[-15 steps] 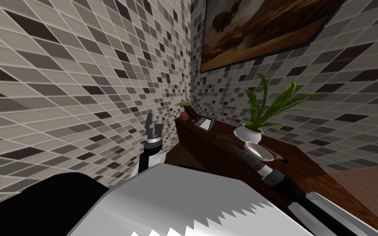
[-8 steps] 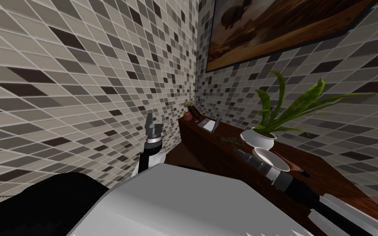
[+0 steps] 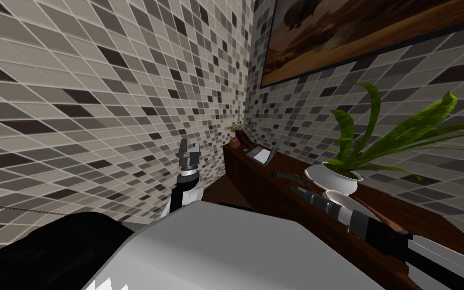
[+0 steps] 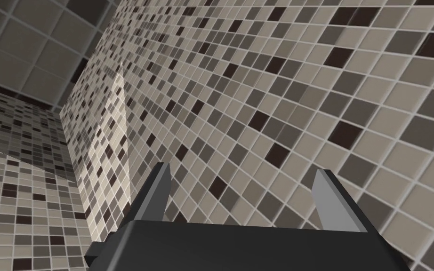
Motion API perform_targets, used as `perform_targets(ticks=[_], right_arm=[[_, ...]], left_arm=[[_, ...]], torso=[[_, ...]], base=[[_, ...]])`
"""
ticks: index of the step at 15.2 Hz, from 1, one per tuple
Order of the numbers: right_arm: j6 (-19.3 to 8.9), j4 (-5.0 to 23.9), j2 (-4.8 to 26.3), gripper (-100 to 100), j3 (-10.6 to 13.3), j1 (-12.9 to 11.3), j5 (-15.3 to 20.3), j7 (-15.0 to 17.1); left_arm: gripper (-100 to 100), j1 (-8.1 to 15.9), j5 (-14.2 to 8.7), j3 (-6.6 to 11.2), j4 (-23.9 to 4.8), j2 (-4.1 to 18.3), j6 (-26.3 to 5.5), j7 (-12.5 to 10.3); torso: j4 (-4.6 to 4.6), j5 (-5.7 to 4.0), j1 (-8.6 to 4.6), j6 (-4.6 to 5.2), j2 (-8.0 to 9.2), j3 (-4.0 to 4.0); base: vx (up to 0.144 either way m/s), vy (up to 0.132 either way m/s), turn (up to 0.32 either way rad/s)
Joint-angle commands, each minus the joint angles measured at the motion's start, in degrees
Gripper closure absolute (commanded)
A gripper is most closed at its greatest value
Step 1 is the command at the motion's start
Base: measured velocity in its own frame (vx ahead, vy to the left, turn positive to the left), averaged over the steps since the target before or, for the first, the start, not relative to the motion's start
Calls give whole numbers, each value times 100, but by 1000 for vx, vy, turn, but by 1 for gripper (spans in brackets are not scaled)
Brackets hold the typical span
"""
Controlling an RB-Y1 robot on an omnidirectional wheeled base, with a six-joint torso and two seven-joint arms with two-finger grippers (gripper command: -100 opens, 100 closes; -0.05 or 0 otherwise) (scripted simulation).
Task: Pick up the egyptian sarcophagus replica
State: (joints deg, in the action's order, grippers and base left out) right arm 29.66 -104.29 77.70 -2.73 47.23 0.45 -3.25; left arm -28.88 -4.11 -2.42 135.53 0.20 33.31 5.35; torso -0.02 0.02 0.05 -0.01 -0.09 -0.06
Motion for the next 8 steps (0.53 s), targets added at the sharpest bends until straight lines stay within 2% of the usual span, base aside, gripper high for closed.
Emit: perform_targets(ticks=[1, 2, 3, 5, 6, 8], right_arm=[[1, 11, 248, -100, -15, 46, 2, -12], [20, 213, 403, -100, -26, 204, 13, -44], [20, 213, 546, -100, -26, 204, 13, -44], [20, 213, 744, -100, -26, 204, 13, -44], [40, 411, 917, -100, -33, 367, 24, -75], [40, 411, 1189, -100, -33, 367, 24, -75]], left_arm=[[0, 0, 0, 0, 0, 0, 0, 0], [0, 0, 0, 0, 0, 0, 0, 0], [0, 1, 0, 0, 0, 0, 0, 0], [0, 0, 0, 0, 0, 0, 0, 0], [0, 0, 0, 0, 0, 0, 0, 0], [0, 1, 0, 0, 0, 0, 0, 0]], torso=[[0, 0, 0, 0, 0, 0], [1, 0, -1, 3, 2, 1], [0, 0, 0, -4, 1, 1], [0, 0, 0, 0, 1, 0], [1, 0, 0, 3, 2, 1], [0, 0, 1, -4, 0, 0]], base=[[6, -2, -26], [7, 8, 210], [8, 5, 272], [6, -1, 47], [7, 8, 198], [8, 2, 174]])
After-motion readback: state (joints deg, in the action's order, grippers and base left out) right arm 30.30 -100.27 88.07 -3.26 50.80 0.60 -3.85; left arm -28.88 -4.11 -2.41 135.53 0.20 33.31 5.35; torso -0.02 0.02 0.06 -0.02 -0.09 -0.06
